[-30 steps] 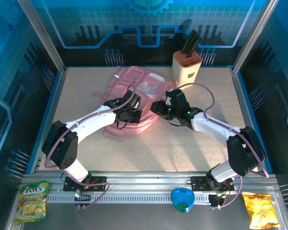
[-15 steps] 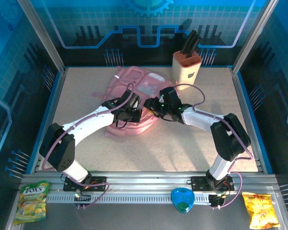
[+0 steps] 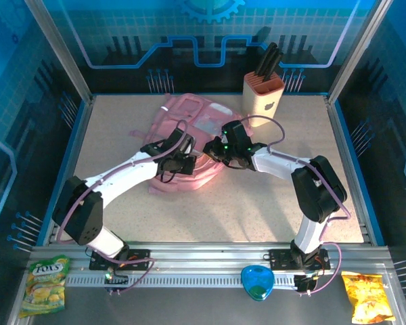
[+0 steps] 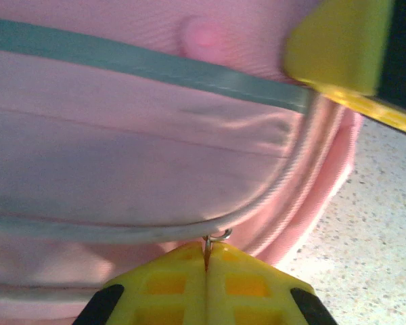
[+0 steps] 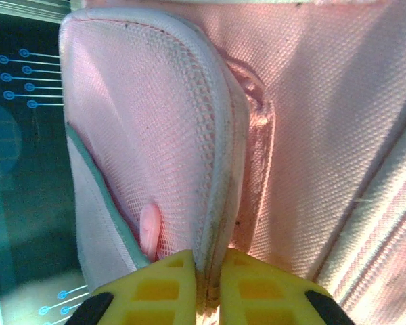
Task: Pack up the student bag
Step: Unzip the student bag at the top-center of the table.
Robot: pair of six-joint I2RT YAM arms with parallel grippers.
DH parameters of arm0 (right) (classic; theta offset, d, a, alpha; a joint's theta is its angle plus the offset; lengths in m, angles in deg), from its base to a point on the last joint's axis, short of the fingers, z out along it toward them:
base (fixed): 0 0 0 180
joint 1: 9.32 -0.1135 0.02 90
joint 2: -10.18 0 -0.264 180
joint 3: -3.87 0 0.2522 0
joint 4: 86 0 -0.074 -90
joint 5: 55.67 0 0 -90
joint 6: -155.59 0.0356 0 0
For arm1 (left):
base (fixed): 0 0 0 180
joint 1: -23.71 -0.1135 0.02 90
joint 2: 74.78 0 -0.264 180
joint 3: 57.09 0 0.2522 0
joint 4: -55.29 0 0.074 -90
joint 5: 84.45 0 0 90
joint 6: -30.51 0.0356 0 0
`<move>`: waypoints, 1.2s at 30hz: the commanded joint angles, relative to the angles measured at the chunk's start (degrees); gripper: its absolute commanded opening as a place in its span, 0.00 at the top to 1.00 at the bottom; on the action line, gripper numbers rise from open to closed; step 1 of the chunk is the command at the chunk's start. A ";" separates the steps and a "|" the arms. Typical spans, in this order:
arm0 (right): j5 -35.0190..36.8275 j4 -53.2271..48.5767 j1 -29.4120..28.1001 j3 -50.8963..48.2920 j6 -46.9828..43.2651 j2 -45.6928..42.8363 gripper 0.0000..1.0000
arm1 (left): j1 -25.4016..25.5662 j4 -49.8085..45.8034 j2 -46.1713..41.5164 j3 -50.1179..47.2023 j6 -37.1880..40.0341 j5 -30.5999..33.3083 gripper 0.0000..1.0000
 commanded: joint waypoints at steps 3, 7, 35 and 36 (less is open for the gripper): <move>6.51 -6.46 1.73 1.21 -6.15 -2.03 0.88 | -5.61 -2.33 -4.84 -2.58 -0.14 2.23 1.00; 7.28 -7.71 2.99 1.85 -7.97 -2.32 0.88 | -7.51 -1.78 -4.85 -3.23 -0.60 0.43 1.00; 5.57 -1.92 3.75 -18.25 9.71 -21.12 0.48 | 4.27 2.94 1.18 5.40 -0.69 -16.61 1.00; 4.88 -1.49 3.67 -17.61 9.41 -20.30 0.49 | 4.27 2.67 1.44 5.56 -0.56 -16.20 1.00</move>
